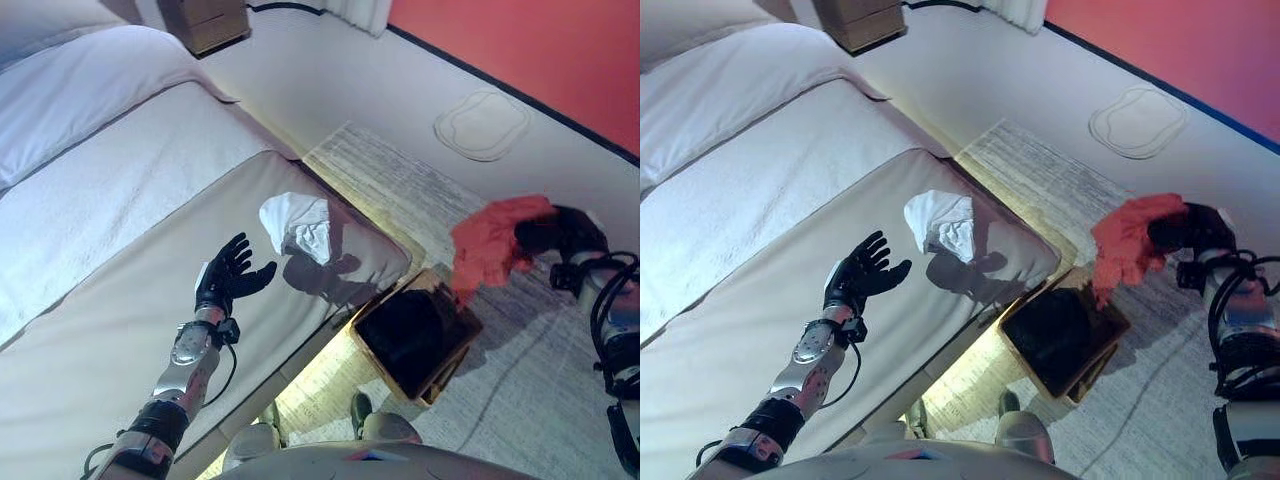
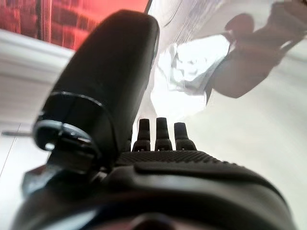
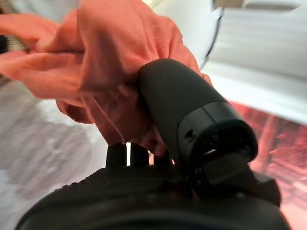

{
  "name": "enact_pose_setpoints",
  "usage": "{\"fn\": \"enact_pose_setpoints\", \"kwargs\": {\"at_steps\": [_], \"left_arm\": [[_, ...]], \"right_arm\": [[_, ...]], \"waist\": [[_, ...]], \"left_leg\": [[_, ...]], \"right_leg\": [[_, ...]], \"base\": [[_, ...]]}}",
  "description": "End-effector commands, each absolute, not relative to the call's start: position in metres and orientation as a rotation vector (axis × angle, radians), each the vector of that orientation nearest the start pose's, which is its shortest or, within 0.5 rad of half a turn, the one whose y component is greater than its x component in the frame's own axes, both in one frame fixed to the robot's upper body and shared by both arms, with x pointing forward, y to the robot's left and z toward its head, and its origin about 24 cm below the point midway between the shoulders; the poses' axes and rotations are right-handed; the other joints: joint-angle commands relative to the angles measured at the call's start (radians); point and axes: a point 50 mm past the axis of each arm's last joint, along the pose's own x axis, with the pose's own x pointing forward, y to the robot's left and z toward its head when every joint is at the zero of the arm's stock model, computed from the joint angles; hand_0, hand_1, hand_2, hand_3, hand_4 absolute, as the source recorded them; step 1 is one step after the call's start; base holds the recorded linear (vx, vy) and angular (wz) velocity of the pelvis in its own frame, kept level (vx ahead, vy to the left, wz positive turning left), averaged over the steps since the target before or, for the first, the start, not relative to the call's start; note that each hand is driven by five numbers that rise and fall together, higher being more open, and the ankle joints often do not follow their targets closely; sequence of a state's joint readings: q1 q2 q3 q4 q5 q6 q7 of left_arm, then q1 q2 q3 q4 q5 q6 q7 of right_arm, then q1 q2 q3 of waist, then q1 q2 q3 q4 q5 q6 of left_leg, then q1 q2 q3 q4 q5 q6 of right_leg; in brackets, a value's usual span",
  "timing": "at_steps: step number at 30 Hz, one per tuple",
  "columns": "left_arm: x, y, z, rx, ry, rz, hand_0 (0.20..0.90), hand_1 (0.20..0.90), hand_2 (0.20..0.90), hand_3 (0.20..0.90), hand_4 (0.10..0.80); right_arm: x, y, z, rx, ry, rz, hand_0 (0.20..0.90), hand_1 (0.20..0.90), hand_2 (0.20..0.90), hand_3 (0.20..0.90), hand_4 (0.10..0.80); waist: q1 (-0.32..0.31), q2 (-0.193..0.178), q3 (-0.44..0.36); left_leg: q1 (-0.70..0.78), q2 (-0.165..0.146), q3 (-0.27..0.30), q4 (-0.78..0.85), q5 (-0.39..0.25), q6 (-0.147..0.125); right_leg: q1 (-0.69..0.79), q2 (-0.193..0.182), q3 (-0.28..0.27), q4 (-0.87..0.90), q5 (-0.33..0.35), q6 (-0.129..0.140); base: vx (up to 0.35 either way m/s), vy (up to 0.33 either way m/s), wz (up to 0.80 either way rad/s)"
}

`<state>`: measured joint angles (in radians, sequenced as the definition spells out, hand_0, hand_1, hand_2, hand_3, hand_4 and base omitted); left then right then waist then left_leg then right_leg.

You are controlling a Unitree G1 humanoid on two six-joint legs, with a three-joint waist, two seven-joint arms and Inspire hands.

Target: Pick up the clothes from the bed and place them into the basket

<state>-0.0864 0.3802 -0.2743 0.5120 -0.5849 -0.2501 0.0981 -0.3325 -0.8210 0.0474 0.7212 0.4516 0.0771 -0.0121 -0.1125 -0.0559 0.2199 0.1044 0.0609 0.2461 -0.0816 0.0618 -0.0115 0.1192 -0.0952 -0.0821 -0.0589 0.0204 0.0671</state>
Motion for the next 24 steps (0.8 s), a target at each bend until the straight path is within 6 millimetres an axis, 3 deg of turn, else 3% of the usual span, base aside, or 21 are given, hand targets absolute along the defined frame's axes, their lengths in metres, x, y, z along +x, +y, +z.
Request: {"fn": "enact_pose_setpoints", "kwargs": {"at_steps": [1, 3, 6, 13, 14, 15, 16, 24], "left_arm": [[0.259, 0.204, -0.014, -0.092, 0.117, 0.046, 0.9, 0.9, 0.9, 0.9, 0.8], [0.257, 0.203, -0.017, -0.093, 0.124, 0.038, 0.9, 0.9, 0.9, 0.9, 0.8], [0.257, 0.201, -0.017, -0.091, 0.126, 0.026, 0.9, 0.9, 0.9, 0.9, 0.8], [0.259, 0.197, -0.016, -0.092, 0.121, 0.0, 0.9, 0.9, 0.9, 0.9, 0.8], [0.259, 0.197, -0.016, -0.094, 0.121, -0.001, 0.9, 0.9, 0.9, 0.9, 0.8], [0.259, 0.197, -0.016, -0.094, 0.121, -0.001, 0.9, 0.9, 0.9, 0.9, 0.8], [0.259, 0.197, -0.016, -0.094, 0.121, -0.003, 0.9, 0.9, 0.9, 0.9, 0.8], [0.261, 0.196, -0.014, -0.101, 0.115, -0.013, 0.9, 0.9, 0.9, 0.9, 0.8]], "right_arm": [[0.289, -0.382, 0.108, -0.318, 0.164, -0.418, 0.3, 0.3, 0.3, 0.2, 0.1], [0.281, -0.385, 0.091, -0.293, 0.219, -0.43, 0.3, 0.3, 0.3, 0.2, 0.1], [0.278, -0.387, 0.079, -0.274, 0.251, -0.441, 0.3, 0.3, 0.3, 0.2, 0.1], [0.273, -0.39, 0.063, -0.274, 0.328, -0.466, 0.3, 0.3, 0.3, 0.2, 0.1], [0.272, -0.391, 0.062, -0.275, 0.339, -0.471, 0.446, 0.446, 0.446, 0.37, 0.27], [0.271, -0.392, 0.06, -0.278, 0.347, -0.477, 0.702, 0.702, 0.702, 0.669, 0.569], [0.271, -0.393, 0.059, -0.284, 0.359, -0.488, 0.9, 0.9, 0.9, 0.9, 0.8], [0.275, -0.393, 0.059, -0.313, 0.387, -0.518, 0.9, 0.9, 0.9, 0.9, 0.8]], "waist": [[0.011, -0.01, -0.122], [0.006, -0.007, -0.121], [0.007, -0.004, -0.119], [0.01, 0.014, -0.112], [0.011, 0.017, -0.111], [0.011, 0.018, -0.111], [0.012, 0.021, -0.111], [0.019, 0.043, -0.102]], "left_leg": [[0.023, 0.063, 0.007, 0.026, -0.109, -0.041], [0.027, 0.065, 0.013, 0.026, -0.111, -0.044], [0.027, 0.069, 0.018, 0.026, -0.109, -0.047], [0.023, 0.074, 0.019, 0.025, -0.106, -0.056], [0.022, 0.074, 0.019, 0.024, -0.106, -0.057], [0.022, 0.074, 0.018, 0.024, -0.105, -0.057], [0.022, 0.074, 0.016, 0.022, -0.104, -0.059], [0.018, 0.072, 0.005, 0.016, -0.099, -0.064]], "right_leg": [[-0.082, 0.02, 0.036, 0.03, 0.0, 0.009], [-0.082, 0.026, 0.047, 0.016, 0.008, 0.009], [-0.083, 0.03, 0.05, 0.006, 0.014, 0.009], [-0.087, 0.034, 0.044, -0.003, 0.016, 0.006], [-0.088, 0.033, 0.042, -0.004, 0.016, 0.005], [-0.088, 0.033, 0.041, -0.005, 0.016, 0.005], [-0.089, 0.033, 0.04, -0.005, 0.017, 0.005], [-0.095, 0.028, 0.023, -0.005, 0.016, 0.004]], "base": [[-0.007, -0.06, -0.07], [-0.014, -0.065, -0.15], [-0.02, -0.056, -0.05], [-0.002, -0.04, -0.01], [0.0, 0.0, 0.0], [0.009, -0.021, 0.04], [0.006, -0.021, 0.07], [-0.003, 0.0, 0.03]]}}
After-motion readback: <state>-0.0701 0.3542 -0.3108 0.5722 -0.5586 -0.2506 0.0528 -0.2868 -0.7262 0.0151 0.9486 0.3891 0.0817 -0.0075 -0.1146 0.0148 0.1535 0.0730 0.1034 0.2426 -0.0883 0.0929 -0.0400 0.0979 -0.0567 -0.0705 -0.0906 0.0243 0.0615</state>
